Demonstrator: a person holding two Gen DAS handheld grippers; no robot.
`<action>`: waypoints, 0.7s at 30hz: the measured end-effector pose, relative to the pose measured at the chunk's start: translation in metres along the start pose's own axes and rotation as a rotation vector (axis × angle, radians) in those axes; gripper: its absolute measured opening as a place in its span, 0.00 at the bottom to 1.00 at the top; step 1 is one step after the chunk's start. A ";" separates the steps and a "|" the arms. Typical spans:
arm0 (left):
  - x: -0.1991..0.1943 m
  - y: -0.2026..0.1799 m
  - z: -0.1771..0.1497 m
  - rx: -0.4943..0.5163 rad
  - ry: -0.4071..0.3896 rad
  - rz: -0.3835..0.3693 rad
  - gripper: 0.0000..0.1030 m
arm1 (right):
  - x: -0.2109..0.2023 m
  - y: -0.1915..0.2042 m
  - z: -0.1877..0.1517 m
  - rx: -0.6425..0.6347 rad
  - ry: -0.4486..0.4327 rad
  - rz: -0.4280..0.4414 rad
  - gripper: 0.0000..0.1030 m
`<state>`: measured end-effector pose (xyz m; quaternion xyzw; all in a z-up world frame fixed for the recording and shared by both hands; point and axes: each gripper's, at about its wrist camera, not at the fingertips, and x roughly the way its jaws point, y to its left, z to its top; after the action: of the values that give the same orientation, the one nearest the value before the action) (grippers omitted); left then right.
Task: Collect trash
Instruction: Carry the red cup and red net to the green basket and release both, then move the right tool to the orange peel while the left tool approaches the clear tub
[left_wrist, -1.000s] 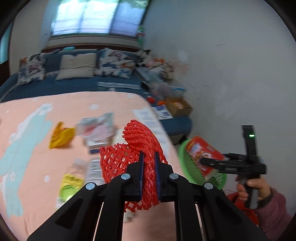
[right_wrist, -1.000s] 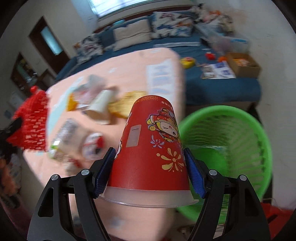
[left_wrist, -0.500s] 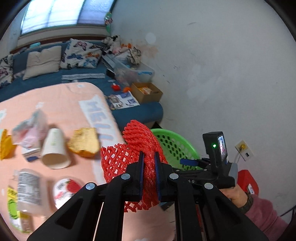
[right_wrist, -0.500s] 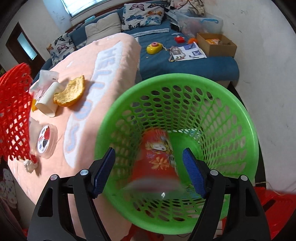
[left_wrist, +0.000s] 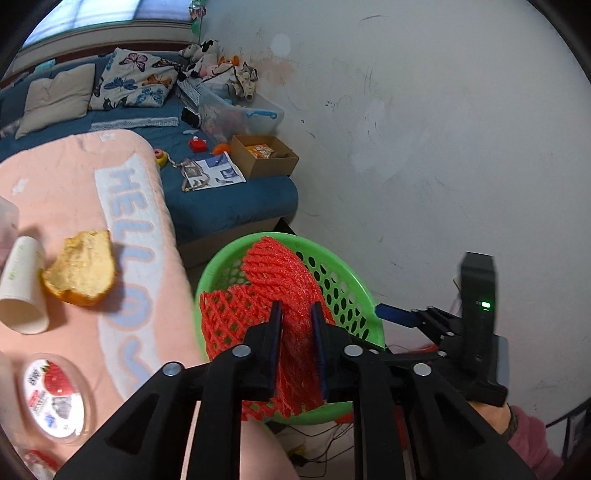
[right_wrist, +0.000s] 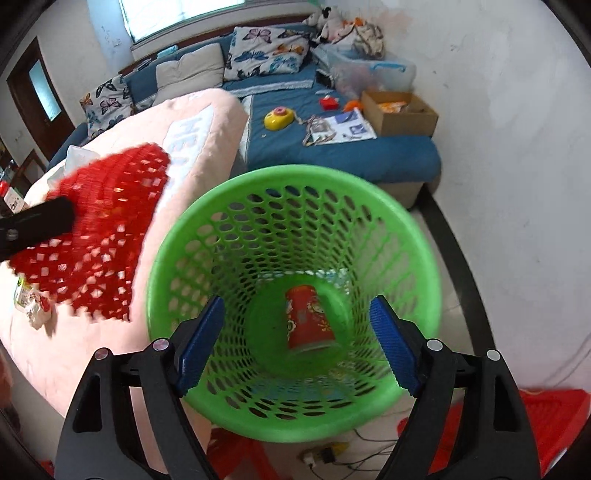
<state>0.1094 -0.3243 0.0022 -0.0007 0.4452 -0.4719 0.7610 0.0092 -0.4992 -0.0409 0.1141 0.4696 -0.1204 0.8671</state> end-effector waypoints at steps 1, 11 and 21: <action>0.003 -0.001 -0.001 0.000 0.001 0.002 0.21 | -0.004 -0.002 -0.001 0.000 -0.009 -0.002 0.79; 0.017 0.000 -0.013 -0.008 0.019 -0.007 0.56 | -0.016 -0.008 -0.004 0.004 -0.053 -0.027 0.81; -0.031 0.021 -0.028 -0.003 -0.044 0.109 0.60 | -0.023 0.016 0.002 -0.037 -0.068 0.013 0.81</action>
<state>0.1010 -0.2787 -0.0028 0.0121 0.4285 -0.4292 0.7950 0.0036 -0.4823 -0.0194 0.0968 0.4415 -0.1096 0.8853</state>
